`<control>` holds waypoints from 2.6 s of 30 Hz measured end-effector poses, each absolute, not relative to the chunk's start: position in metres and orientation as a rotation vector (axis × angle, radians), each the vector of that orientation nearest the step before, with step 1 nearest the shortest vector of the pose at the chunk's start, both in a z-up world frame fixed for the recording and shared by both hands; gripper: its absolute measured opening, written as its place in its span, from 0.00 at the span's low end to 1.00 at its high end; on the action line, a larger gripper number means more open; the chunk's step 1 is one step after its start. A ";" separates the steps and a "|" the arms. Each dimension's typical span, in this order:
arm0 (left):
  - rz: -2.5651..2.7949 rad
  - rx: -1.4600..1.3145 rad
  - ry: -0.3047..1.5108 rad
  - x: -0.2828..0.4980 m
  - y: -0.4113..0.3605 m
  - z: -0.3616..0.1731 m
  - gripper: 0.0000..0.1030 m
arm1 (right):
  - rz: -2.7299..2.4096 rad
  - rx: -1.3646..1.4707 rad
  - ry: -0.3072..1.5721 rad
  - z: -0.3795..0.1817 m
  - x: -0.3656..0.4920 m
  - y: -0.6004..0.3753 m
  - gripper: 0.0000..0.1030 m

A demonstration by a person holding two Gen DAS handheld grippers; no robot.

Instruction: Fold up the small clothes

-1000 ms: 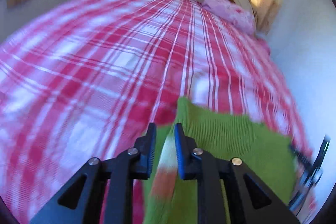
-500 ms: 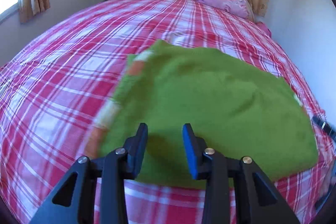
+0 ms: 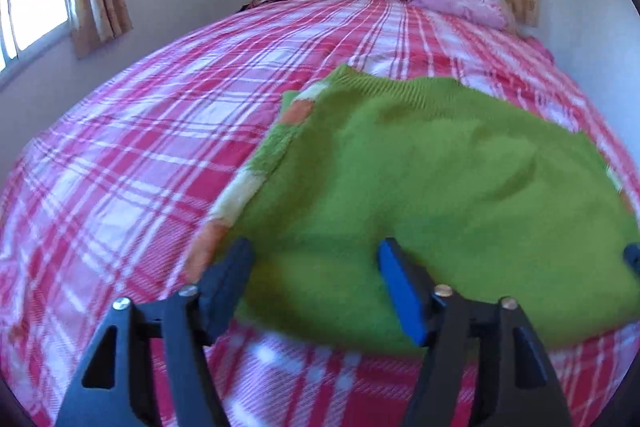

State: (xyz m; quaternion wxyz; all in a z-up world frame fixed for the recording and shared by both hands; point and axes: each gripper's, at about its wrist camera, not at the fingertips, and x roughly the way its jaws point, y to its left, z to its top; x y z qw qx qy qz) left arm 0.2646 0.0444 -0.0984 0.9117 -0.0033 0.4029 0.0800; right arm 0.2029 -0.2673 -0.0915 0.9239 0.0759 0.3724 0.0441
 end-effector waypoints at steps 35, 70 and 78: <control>-0.038 -0.259 0.781 0.202 0.103 -0.090 1.00 | 0.179 0.007 0.746 -0.093 0.198 -0.093 0.23; 0.030 -0.778 0.611 0.251 0.130 -0.124 0.56 | 0.431 0.089 0.830 -0.022 0.321 -0.029 0.64; -0.019 -0.843 0.617 0.253 0.136 -0.132 0.28 | 0.483 -0.039 0.938 -0.058 0.381 0.046 0.63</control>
